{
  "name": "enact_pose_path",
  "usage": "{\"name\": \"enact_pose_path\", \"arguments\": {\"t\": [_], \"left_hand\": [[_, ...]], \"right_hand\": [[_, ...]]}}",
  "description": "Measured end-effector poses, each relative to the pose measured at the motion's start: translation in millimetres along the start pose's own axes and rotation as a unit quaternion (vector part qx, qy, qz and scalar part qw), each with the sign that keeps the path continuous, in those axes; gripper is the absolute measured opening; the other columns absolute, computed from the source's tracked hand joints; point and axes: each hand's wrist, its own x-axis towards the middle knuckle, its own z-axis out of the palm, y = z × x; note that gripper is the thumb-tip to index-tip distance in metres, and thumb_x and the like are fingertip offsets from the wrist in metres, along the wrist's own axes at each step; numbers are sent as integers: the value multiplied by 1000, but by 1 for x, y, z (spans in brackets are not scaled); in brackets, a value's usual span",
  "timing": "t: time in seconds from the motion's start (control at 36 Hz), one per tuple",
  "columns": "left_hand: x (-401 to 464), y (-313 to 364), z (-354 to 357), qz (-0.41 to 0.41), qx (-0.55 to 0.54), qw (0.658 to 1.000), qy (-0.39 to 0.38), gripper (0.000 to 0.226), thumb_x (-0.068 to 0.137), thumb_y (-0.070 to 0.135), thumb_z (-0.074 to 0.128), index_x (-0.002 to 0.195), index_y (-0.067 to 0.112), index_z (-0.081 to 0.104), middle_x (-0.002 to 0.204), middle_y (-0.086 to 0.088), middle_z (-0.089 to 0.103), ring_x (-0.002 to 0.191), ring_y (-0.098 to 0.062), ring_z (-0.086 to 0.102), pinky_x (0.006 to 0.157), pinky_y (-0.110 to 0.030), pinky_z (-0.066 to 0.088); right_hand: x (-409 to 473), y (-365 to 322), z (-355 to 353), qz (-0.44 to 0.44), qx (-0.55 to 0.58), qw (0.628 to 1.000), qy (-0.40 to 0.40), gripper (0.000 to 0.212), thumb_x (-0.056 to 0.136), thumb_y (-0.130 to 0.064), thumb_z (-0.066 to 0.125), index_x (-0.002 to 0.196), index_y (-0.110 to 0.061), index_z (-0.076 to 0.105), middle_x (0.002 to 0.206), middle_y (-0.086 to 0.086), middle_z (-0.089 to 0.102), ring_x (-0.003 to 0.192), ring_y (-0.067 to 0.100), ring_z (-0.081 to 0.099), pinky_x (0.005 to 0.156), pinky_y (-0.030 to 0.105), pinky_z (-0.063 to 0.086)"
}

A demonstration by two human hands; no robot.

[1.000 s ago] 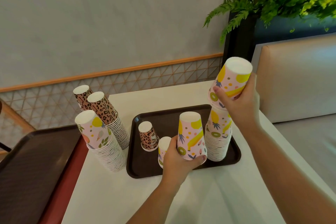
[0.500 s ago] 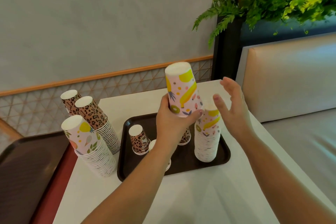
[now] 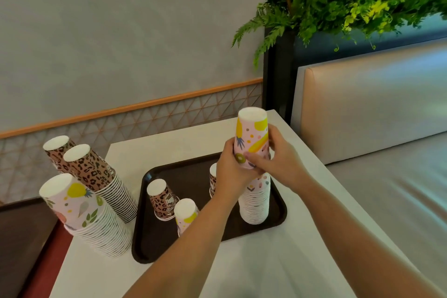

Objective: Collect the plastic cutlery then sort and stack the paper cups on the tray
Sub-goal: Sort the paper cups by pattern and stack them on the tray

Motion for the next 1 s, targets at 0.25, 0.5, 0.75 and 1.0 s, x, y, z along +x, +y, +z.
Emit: {"name": "enact_pose_path", "arguments": {"t": [0.25, 0.5, 0.75, 1.0], "left_hand": [[-7, -31, 15, -36, 9, 999, -22, 73, 65, 23, 84, 127, 23, 45, 109, 17, 51, 101, 0, 48, 69, -4, 38], [-12, -39, 15, -22, 23, 999, -30, 69, 68, 21, 82, 127, 20, 45, 118, 10, 55, 104, 1, 48, 70, 3, 39], [-40, -51, 0, 21, 37, 999, -1, 76, 71, 23, 79, 135, 23, 38, 131, 14, 48, 118, 6, 45, 94, -5, 38], [-79, -59, -52, 82, 93, 988, 96, 57, 78, 12, 70, 128, 25, 45, 125, 10, 51, 116, -1, 48, 95, -2, 34]], "right_hand": [[-11, 34, 12, 34, -25, 999, -22, 76, 69, -24, 79, 133, -22, 38, 126, -5, 55, 113, 10, 53, 94, 26, 48], [-19, 44, 21, 26, -31, 999, 2, 69, 73, -25, 76, 131, -21, 39, 118, -10, 55, 108, 4, 52, 90, 20, 47], [-35, 31, 29, -8, -63, 991, 114, 84, 71, -29, 77, 140, -20, 29, 139, 0, 41, 118, 3, 39, 83, 6, 36], [-53, -8, 57, -152, -90, 952, 249, 67, 75, -46, 62, 129, -16, 38, 129, 3, 42, 119, 5, 38, 93, 6, 38]]}}
